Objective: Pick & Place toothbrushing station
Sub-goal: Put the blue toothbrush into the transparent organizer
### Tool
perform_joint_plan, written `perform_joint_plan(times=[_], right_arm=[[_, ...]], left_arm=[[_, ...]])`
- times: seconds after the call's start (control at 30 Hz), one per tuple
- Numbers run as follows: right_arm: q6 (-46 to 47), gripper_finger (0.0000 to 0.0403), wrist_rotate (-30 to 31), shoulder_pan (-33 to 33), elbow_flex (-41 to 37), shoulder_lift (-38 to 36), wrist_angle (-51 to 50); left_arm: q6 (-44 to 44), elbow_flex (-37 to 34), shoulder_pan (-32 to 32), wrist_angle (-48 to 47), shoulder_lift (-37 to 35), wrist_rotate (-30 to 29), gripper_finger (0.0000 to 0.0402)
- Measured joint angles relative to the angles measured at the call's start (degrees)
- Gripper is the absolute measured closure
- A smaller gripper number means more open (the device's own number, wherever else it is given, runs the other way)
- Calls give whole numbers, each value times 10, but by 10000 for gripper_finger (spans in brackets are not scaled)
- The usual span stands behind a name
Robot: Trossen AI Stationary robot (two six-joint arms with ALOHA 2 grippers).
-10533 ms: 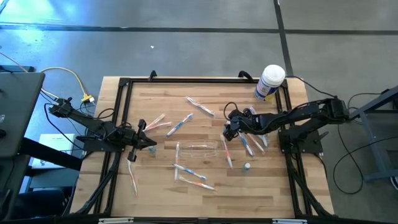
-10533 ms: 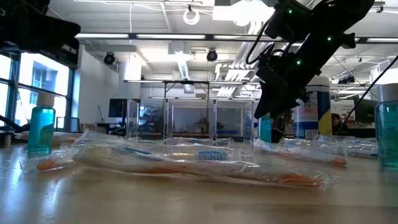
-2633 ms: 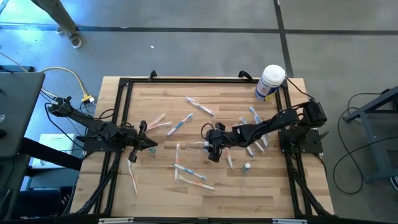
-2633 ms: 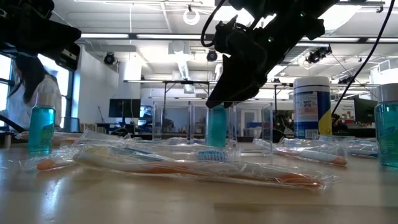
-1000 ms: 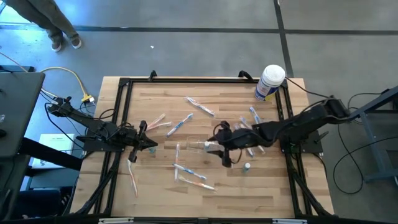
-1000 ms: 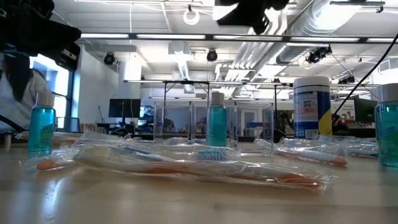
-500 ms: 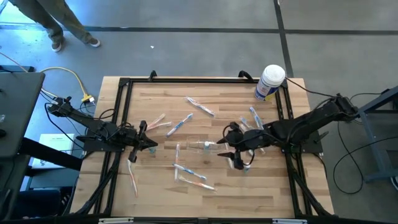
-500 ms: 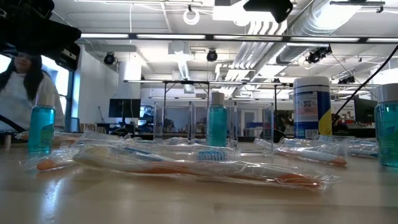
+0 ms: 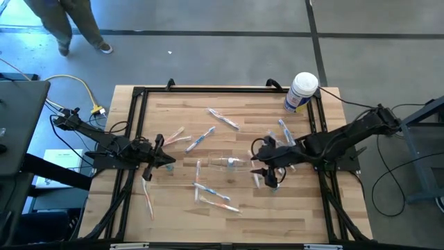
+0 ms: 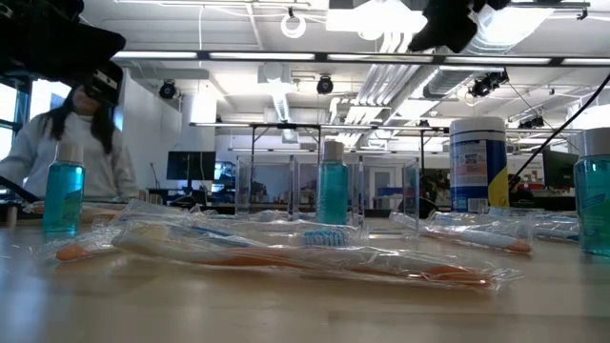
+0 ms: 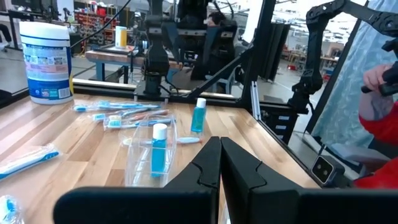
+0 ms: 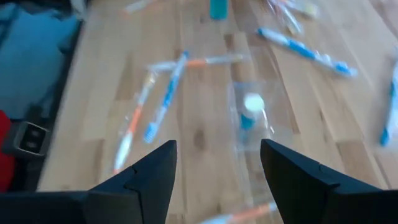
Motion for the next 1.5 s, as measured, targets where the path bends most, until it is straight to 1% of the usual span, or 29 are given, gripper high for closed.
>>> perform_joint_plan(times=[0.17, 0.43, 0.6, 0.77, 0.9, 1.03, 1.27, 1.37, 1.43, 1.5], right_arm=[[19, 178, 28, 0, 0, 1, -42], [24, 178, 29, 0, 0, 1, -49], [34, 178, 29, 0, 0, 1, -49], [36, 178, 46, 0, 0, 1, -46], [59, 178, 54, 0, 0, 1, -46], [60, 178, 57, 0, 0, 1, -37], [85, 178, 56, 0, 0, 1, -46], [84, 178, 72, 0, 0, 1, -68], [88, 178, 96, 0, 0, 1, -95], [104, 178, 125, 0, 0, 1, -137]], left_arm=[[-2, 0, 0, 15, 0, 0, 399], [14, 0, 0, 24, 0, -1, 396], [35, 0, 0, 22, 1, -45, 391], [61, 0, 0, 17, 2, -48, 382], [73, 0, 0, 17, 2, -49, 355], [80, 0, 0, 17, 2, -47, 307], [27, 0, -2, 17, 3, -45, 222], [-20, 0, -2, 17, 3, -44, 203], [-45, 0, -2, 17, 3, -44, 198], [-52, 0, -2, 17, 3, -44, 197]])
